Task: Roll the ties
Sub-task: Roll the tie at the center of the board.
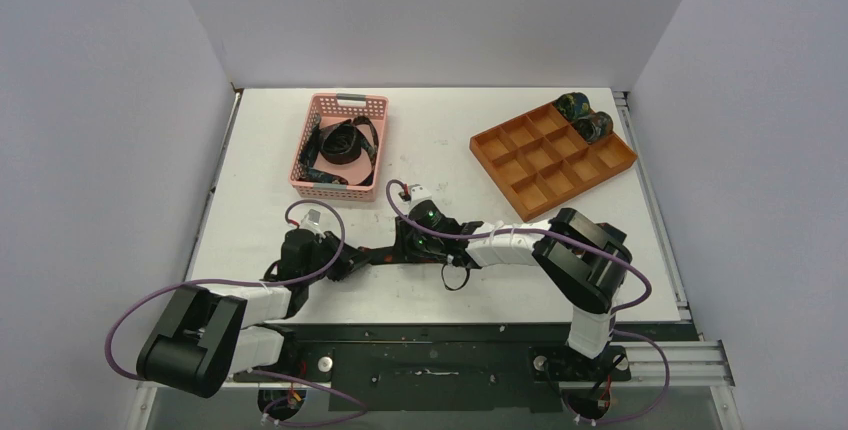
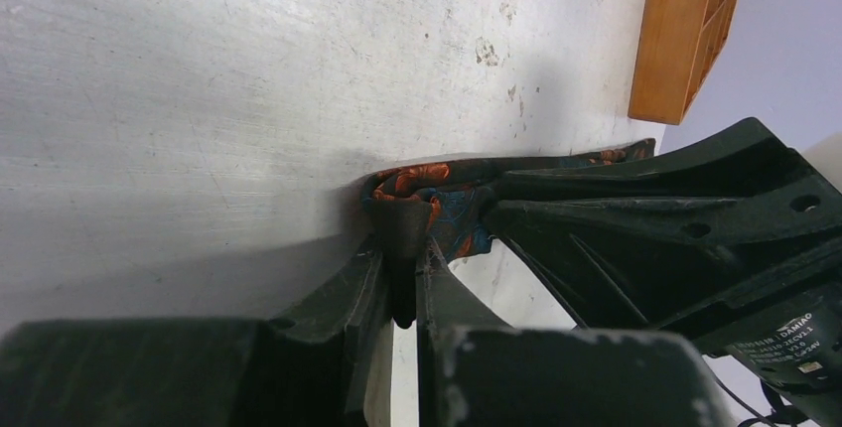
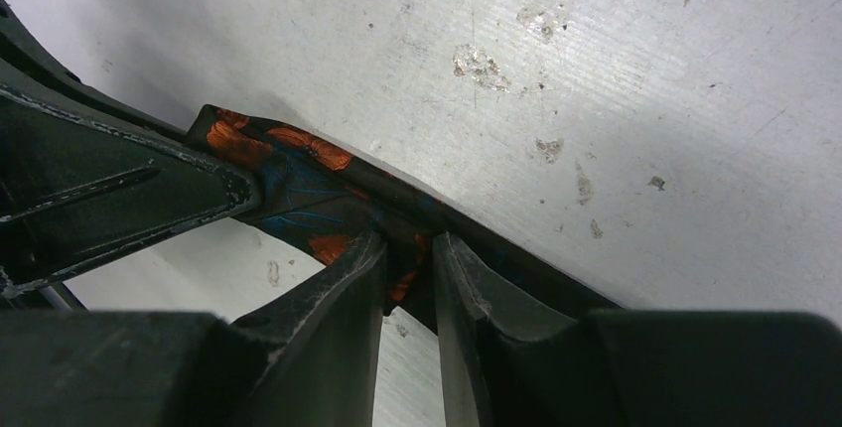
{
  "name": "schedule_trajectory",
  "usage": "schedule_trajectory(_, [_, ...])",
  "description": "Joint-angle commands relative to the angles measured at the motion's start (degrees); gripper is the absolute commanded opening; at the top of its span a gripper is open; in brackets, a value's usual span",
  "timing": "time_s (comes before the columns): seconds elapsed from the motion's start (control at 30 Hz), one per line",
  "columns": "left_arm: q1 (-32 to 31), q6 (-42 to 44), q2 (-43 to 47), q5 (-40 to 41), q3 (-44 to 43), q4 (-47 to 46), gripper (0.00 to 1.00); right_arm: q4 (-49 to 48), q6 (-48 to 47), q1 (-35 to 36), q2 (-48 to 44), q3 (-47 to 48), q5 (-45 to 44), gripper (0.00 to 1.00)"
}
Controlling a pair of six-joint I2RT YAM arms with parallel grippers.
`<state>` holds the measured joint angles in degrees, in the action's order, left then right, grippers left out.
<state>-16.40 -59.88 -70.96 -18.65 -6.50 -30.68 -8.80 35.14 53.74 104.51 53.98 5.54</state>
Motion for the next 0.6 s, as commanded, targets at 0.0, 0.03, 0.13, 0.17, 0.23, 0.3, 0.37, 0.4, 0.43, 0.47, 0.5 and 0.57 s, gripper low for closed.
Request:
schedule_trajectory(0.0, [0.2, 0.2, 0.6, 0.9, -1.4, -2.2, 0.00, 0.0, 0.8, -0.4, -3.4, -0.8, -1.3, 0.30])
schedule_trajectory(0.03, [0.1, -0.2, 1.0, 1.4, -1.1, -2.1, 0.00, -0.2, 1.4, -0.4, -4.7, -1.3, -1.3, 0.34])
schedule_trajectory(0.13, [0.0, 0.3, 2.0, 3.2, -0.9, -1.7, 0.00, -0.4, 1.8, -0.5, -6.1, -1.5, -1.0, 0.38])
schedule_trajectory(0.17, [0.0, 0.5, 2.4, 3.8, -0.8, -1.0, 0.00, -0.1, 1.8, -0.5, -5.8, -1.0, -0.9, 0.39])
schedule_trajectory(0.23, [0.0, 0.2, 3.0, 4.1, -0.9, -0.4, 0.00, 0.3, 2.1, -0.7, -4.5, -0.2, 0.5, 0.38])
schedule_trajectory(0.3, [0.0, 0.9, 3.7, 4.4, -1.2, 0.8, 0.00, 0.2, 1.9, -0.7, -3.4, 0.4, 1.1, 0.37])
schedule_trajectory(0.37, [0.1, 2.0, 4.9, 5.3, -2.3, 4.2, 0.00, 0.1, 2.0, -0.7, -3.0, 0.7, 0.3, 0.34])
schedule_trajectory(0.4, [-0.1, 2.3, 5.8, 5.9, -2.7, 5.9, 0.00, -0.3, 1.9, -0.7, -3.2, 0.6, 0.1, 0.33])
schedule_trajectory(0.43, [-0.3, 2.4, 6.9, 6.7, -2.9, 7.5, 0.00, -0.5, 1.6, -0.7, -3.2, 0.6, 0.2, 0.32])
schedule_trajectory(0.47, [-0.7, 2.8, 8.2, 7.9, -3.3, 9.4, 0.00, -0.4, 1.2, -0.7, -2.9, 0.9, 0.3, 0.31])
schedule_trajectory(0.5, [-1.3, 3.9, 9.5, 9.5, -4.2, 11.9, 0.00, -0.2, 0.8, -0.7, -2.0, 1.3, 0.3, 0.29])
schedule_trajectory(0.57, [-2.9, 6.0, 12.1, 13.6, -6.1, 17.6, 0.00, -0.1, 0.5, -0.7, -0.3, 2.0, 0.9, 0.26])
